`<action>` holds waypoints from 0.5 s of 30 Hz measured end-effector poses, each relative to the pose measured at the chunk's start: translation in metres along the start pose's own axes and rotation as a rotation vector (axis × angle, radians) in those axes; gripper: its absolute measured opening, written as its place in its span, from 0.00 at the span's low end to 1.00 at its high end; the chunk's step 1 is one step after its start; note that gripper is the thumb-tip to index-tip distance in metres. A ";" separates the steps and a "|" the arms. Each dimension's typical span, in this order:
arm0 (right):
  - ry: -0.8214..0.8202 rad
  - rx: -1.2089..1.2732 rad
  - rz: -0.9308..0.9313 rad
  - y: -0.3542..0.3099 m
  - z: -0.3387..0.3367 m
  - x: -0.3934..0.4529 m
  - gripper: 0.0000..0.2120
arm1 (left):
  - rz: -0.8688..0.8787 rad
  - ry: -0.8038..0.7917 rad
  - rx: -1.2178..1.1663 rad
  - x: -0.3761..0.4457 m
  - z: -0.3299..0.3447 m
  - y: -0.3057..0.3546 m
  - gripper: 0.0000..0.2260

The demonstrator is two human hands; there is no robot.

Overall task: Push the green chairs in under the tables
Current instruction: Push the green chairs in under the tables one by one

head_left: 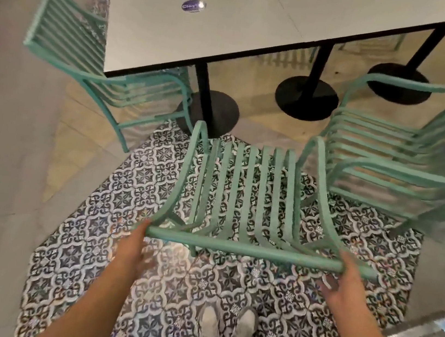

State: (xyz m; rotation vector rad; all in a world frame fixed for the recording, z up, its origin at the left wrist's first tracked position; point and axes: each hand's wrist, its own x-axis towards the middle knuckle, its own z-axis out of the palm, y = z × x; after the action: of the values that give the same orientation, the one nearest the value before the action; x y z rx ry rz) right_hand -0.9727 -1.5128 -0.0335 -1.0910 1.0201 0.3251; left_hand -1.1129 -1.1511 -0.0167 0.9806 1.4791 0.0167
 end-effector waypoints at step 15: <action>0.033 0.092 0.154 -0.020 0.027 -0.007 0.01 | -0.269 -0.089 -0.511 -0.029 0.021 0.006 0.04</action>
State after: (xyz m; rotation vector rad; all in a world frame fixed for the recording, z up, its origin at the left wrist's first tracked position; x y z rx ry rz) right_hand -0.9491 -1.4975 -0.0146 -0.9398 1.1407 0.3812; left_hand -1.0968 -1.1751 0.0063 0.3638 1.4162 0.1478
